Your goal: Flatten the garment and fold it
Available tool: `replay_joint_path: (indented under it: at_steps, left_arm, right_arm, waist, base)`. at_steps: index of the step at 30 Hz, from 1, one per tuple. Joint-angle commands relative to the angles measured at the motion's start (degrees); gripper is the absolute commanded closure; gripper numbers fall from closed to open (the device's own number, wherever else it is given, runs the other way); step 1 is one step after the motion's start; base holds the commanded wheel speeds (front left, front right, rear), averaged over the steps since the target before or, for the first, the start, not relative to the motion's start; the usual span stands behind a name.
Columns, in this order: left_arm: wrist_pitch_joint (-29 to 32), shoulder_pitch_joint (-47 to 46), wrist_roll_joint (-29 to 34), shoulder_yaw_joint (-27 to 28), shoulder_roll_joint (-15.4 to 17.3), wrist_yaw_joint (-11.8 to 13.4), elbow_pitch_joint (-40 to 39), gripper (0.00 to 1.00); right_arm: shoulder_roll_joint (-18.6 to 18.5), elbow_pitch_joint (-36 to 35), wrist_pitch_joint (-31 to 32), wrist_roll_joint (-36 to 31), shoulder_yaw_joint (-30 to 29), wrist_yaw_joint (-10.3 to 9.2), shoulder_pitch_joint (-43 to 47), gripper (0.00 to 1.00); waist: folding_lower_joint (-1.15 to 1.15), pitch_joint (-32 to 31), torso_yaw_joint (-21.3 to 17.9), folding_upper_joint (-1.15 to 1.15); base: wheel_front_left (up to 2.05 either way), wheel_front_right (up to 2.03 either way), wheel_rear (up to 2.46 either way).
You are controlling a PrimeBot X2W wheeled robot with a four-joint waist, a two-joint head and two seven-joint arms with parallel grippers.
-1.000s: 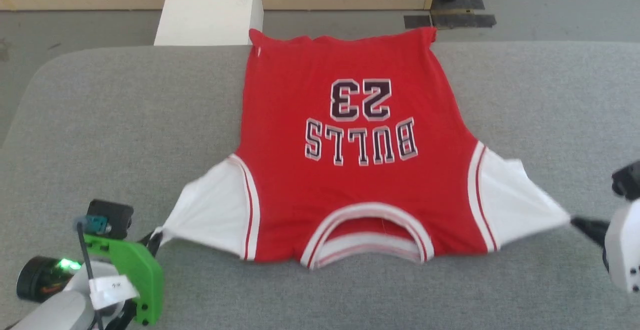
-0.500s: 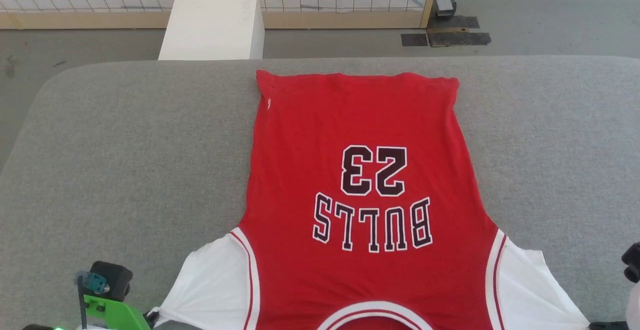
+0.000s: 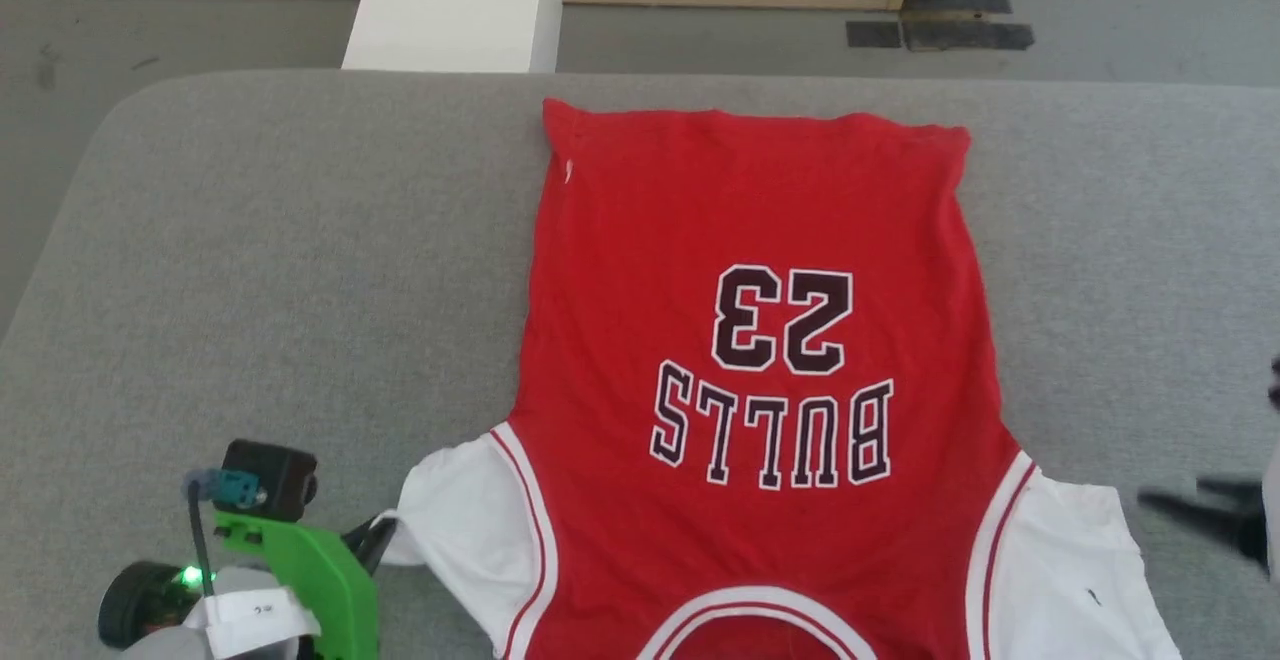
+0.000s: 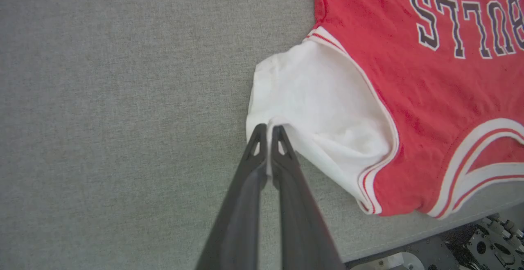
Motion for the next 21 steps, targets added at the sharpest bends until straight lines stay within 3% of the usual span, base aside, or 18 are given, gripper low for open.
replay_joint_path:
  at_steps: [1,5,13,21]
  left_arm:
    - [-0.01,-1.43,0.74,0.07,-0.48,0.49,-0.80,1.00]
    - [1.07,-4.20,2.87,-1.03,-1.74,0.87,-3.91,1.00]
    - [1.41,-7.15,6.93,-2.59,-3.84,2.86,-10.67,1.00]
    - [0.79,-9.53,9.99,-4.26,-7.00,3.58,-12.65,1.00]
  right_arm:
    - [0.61,-1.26,1.10,-1.82,-1.57,-0.06,-2.35,0.00]
    - [4.01,-2.57,5.14,-7.67,-7.27,-0.06,-7.44,0.00]
    - [9.33,0.04,15.68,-18.56,-12.66,-0.06,-22.00,0.00]
    - [10.91,7.05,24.77,-25.94,-13.97,-0.06,-36.35,0.00]
  waist:
    - [0.00,2.35,1.79,0.00]
    - [0.00,5.93,4.92,0.00]
    - [0.00,15.29,10.74,0.00]
    - [0.00,22.00,16.48,0.00]
  base:
    - [0.00,0.00,0.00]
    - [0.00,0.00,0.00]
    - [0.00,0.00,0.00]
    - [0.00,0.00,0.00]
